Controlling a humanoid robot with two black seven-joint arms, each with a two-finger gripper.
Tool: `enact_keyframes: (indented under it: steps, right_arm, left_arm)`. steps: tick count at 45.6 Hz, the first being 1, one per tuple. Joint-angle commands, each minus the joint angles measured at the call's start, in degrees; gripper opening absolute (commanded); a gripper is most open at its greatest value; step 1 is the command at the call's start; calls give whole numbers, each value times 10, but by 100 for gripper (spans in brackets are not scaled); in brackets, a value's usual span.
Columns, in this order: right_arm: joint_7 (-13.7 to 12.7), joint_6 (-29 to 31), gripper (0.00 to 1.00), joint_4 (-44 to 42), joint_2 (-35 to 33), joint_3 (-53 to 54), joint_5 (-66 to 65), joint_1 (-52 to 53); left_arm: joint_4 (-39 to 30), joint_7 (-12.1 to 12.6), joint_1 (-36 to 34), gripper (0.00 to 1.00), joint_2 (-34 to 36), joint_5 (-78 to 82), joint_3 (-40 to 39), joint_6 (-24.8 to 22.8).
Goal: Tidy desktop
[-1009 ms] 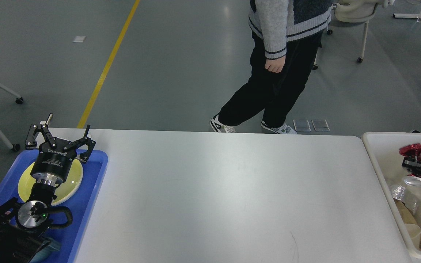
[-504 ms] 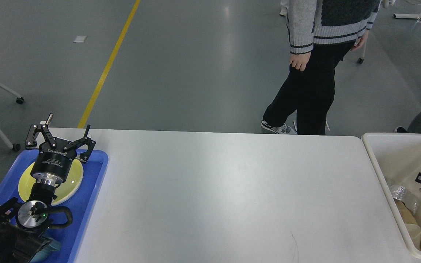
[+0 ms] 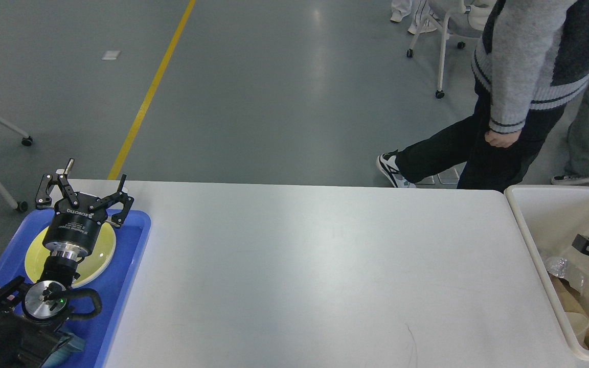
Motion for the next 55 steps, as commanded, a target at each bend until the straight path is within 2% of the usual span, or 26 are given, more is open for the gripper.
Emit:
enact_keyframes:
  steps: [1, 8, 28, 37, 47, 55]
  right_arm:
    - [-1, 1, 100, 0, 6, 0, 0, 2]
    - [-2, 13, 100, 0, 11, 20, 7, 21]
    - [-7, 99, 100, -1, 24, 203, 18, 144]
    - [-3, 186, 100, 6, 21, 391, 32, 190]
    - [3, 188, 100, 88, 35, 615, 65, 189]
    - [22, 178, 100, 155, 36, 835, 65, 177]
  left_arm:
    - [0, 0, 0, 97, 0, 0, 0, 0]
    - [0, 0, -1, 97, 0, 0, 0, 0]
    - [0, 0, 0, 97, 0, 0, 0, 0]
    - [0, 0, 0, 97, 0, 0, 0, 0]
    - [0, 0, -1, 97, 0, 0, 0, 0]
    - [0, 0, 0, 97, 0, 0, 0, 0]
